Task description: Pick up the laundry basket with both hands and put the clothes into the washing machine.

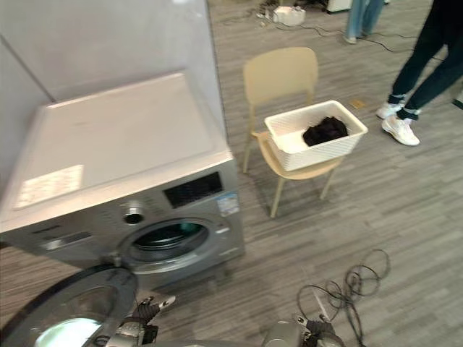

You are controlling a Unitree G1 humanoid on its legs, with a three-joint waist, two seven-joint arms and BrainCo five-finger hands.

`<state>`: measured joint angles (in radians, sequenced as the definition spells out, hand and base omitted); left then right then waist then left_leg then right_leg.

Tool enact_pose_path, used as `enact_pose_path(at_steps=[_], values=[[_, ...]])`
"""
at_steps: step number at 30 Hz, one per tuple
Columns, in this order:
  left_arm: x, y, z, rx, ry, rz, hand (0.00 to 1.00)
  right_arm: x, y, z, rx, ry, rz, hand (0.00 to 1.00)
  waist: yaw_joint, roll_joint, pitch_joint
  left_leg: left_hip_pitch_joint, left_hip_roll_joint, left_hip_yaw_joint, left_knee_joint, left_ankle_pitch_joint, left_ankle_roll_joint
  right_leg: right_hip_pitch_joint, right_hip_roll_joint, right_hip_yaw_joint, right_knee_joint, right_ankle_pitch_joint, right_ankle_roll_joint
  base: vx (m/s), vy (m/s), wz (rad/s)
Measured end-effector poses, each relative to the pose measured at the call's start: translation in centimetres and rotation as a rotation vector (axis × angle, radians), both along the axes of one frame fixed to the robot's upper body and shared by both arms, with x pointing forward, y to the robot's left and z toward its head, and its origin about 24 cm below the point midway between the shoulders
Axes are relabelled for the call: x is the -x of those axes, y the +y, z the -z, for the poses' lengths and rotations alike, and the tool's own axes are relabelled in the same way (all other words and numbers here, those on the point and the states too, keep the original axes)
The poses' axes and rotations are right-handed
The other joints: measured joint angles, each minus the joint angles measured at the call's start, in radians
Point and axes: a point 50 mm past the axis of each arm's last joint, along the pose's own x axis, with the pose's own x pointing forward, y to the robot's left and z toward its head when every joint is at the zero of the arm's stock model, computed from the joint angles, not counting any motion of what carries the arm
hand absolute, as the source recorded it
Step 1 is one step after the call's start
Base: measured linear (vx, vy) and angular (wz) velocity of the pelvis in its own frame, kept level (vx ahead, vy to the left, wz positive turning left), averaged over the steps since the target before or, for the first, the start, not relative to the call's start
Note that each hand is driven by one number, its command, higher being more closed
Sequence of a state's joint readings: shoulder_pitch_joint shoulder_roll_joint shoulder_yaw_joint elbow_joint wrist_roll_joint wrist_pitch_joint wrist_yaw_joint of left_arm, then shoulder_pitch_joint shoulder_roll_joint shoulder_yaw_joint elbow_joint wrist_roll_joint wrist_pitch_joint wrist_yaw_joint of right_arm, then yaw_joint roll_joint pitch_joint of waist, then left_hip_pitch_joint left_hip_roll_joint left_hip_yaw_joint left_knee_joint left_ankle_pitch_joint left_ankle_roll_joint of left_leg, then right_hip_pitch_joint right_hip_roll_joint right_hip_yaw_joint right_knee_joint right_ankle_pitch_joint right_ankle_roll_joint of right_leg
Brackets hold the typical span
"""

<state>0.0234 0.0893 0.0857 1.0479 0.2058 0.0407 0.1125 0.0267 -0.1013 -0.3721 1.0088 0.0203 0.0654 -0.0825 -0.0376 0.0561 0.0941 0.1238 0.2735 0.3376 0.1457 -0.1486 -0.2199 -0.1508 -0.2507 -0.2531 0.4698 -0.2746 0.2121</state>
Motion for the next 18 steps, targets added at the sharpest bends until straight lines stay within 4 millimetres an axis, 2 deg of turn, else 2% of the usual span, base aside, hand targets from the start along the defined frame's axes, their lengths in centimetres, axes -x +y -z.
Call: enact_pose_path(at_steps=[1, 2, 4, 5, 6, 7, 8, 9, 10, 11, 12, 13, 14, 15, 16, 17, 18], values=[[0.0, -0.2, 0.0, 0.004, 0.002, 0.000, 0.00, 0.0, -0.1, 0.0, 0.006, 0.004, -0.010, 0.00, 0.000, 0.002, -0.001, 0.007, 0.020, -0.002, 0.007, 0.017, -0.003, 0.018, 0.021, -0.003, -0.011, -0.001, -0.007, 0.12, -0.400, -0.25], [0.3, -0.4, 0.2, 0.013, 0.006, -0.009, 0.00, 0.1, -0.2, -0.1, 0.020, 0.011, -0.038, 0.00, 0.000, -0.004, 0.000, 0.023, 0.062, -0.002, 0.038, 0.042, -0.009, 0.051, 0.064, -0.010, -0.028, -0.003, -0.033, 0.11, -0.367, -0.33], [0.9, -0.2, 0.3, 0.029, 0.014, -0.063, 0.00, -0.2, -0.5, -0.3, 0.039, -0.002, -0.059, 0.00, 0.001, -0.015, -0.002, 0.008, 0.118, -0.005, 0.147, 0.070, 0.005, 0.091, 0.115, -0.022, -0.061, -0.002, -0.071, 0.08, -0.374, -0.39], [1.3, -0.1, 0.4, 0.035, 0.022, -0.100, 0.00, -0.5, -0.6, -0.6, 0.051, -0.028, -0.061, 0.00, -0.003, -0.015, 0.000, -0.043, 0.171, -0.005, 0.281, 0.099, 0.051, 0.128, 0.153, -0.021, -0.100, 0.004, -0.090, 0.04, -0.318, -0.28], [1.4, 0.1, 0.4, 0.037, 0.025, -0.119, 0.00, -0.3, -0.7, -0.6, 0.056, -0.032, -0.061, 0.00, -0.002, -0.008, 0.006, -0.087, 0.209, -0.005, 0.397, 0.142, 0.120, 0.157, 0.174, -0.018, -0.132, 0.011, -0.108, 0.05, -0.334, -0.33], [1.4, 0.2, 0.3, 0.047, 0.012, -0.167, 0.00, -0.3, -0.6, -0.7, 0.062, -0.034, -0.077, 0.00, 0.007, -0.032, 0.020, -0.163, 0.251, -0.022, 0.571, 0.156, 0.216, 0.207, 0.192, 0.001, -0.182, 0.019, -0.142, 0.01, -0.156, -0.29], [1.1, 0.1, 0.3, 0.052, 0.001, -0.172, 0.00, -0.3, -0.7, -0.7, 0.066, -0.037, -0.081, 0.00, 0.019, -0.023, 0.027, -0.197, 0.243, -0.047, 0.647, 0.107, 0.220, 0.220, 0.200, 0.010, -0.190, 0.013, -0.163, -0.01, -0.107, -0.55], [0.9, -0.4, 0.2, 0.064, -0.013, -0.172, 0.00, -0.5, -1.5, -1.1, 0.096, -0.045, -0.098, 0.00, 0.024, 0.001, 0.037, -0.257, 0.147, -0.106, 0.736, 0.015, 0.204, 0.228, 0.206, 0.045, -0.194, -0.010, -0.214, -0.01, -0.012, -0.67], [0.9, -0.5, 0.2, 0.066, -0.015, -0.174, 0.00, -0.8, -1.6, -1.3, 0.105, -0.049, -0.116, 0.00, 0.027, 0.014, 0.044, -0.282, 0.066, -0.135, 0.731, -0.029, 0.182, 0.230, 0.205, 0.075, -0.195, -0.014, -0.223, 0.06, 0.032, -0.79], [0.9, -0.4, 0.2, 0.065, -0.017, -0.183, 0.00, -1.0, -1.7, -1.3, 0.107, -0.051, -0.125, 0.00, 0.030, 0.020, 0.047, -0.297, 0.013, -0.149, 0.717, -0.053, 0.179, 0.235, 0.204, 0.094, -0.195, -0.014, -0.227, 0.14, 0.087, -0.94], [1.3, -0.1, 0.2, 0.051, -0.014, -0.194, 0.00, -1.2, -1.4, -1.3, 0.103, -0.053, -0.138, 0.00, 0.042, 0.025, 0.051, -0.329, -0.097, -0.140, 0.628, -0.077, 0.183, 0.235, 0.198, 0.129, -0.195, -0.009, -0.219, 0.16, 0.097, -0.86], [1.3, 0.0, 0.2, 0.047, -0.014, -0.194, 0.00, -1.2, -1.3, -1.3, 0.100, -0.052, -0.140, 0.00, 0.049, 0.027, 0.052, -0.333, -0.128, -0.135, 0.567, -0.076, 0.183, 0.232, 0.198, 0.143, -0.195, -0.009, -0.214, 0.16, 0.117, -0.95], [1.4, 0.2, 0.2, 0.041, -0.012, -0.192, 0.00, -1.4, -0.5, -1.1, 0.086, -0.053, -0.159, 0.00, 0.057, 0.025, 0.052, -0.323, -0.168, -0.129, 0.436, -0.087, 0.201, 0.235, 0.199, 0.168, -0.203, -0.020, -0.209, 0.14, 0.103, -0.55], [1.7, 0.2, 0.2, 0.040, -0.007, -0.196, 0.00, -1.6, -0.1, -1.1, 0.082, -0.060, -0.175, 0.00, 0.058, 0.023, 0.050, -0.298, -0.183, -0.132, 0.367, -0.102, 0.203, 0.235, 0.197, 0.180, -0.216, -0.020, -0.206, 0.22, 0.124, -0.42], [1.7, 0.4, 0.2, 0.039, -0.009, -0.203, 0.00, -2.5, 0.5, -1.4, 0.079, -0.088, -0.203, 0.00, 0.059, 0.026, 0.048, -0.258, -0.213, -0.145, 0.273, -0.105, 0.209, 0.231, 0.191, 0.199, -0.253, -0.004, -0.183, 0.25, 0.108, -0.31], [1.4, 0.6, 0.1, 0.036, -0.017, -0.213, 0.00, -3.5, 1.1, -1.6, 0.073, -0.108, -0.235, 0.00, 0.063, 0.021, 0.065, -0.278, -0.212, -0.147, 0.312, -0.100, 0.207, 0.240, 0.188, 0.208, -0.305, 0.039, -0.155, 0.29, 0.133, -0.45], [1.4, 0.7, 0.1, 0.036, -0.016, -0.222, 0.00, -4.2, 1.4, -1.7, 0.070, -0.117, -0.251, 0.00, 0.084, 0.018, 0.078, -0.309, -0.215, -0.171, 0.403, -0.102, 0.210, 0.256, 0.184, 0.233, -0.322, 0.046, -0.146, 0.28, 0.159, -0.78]])
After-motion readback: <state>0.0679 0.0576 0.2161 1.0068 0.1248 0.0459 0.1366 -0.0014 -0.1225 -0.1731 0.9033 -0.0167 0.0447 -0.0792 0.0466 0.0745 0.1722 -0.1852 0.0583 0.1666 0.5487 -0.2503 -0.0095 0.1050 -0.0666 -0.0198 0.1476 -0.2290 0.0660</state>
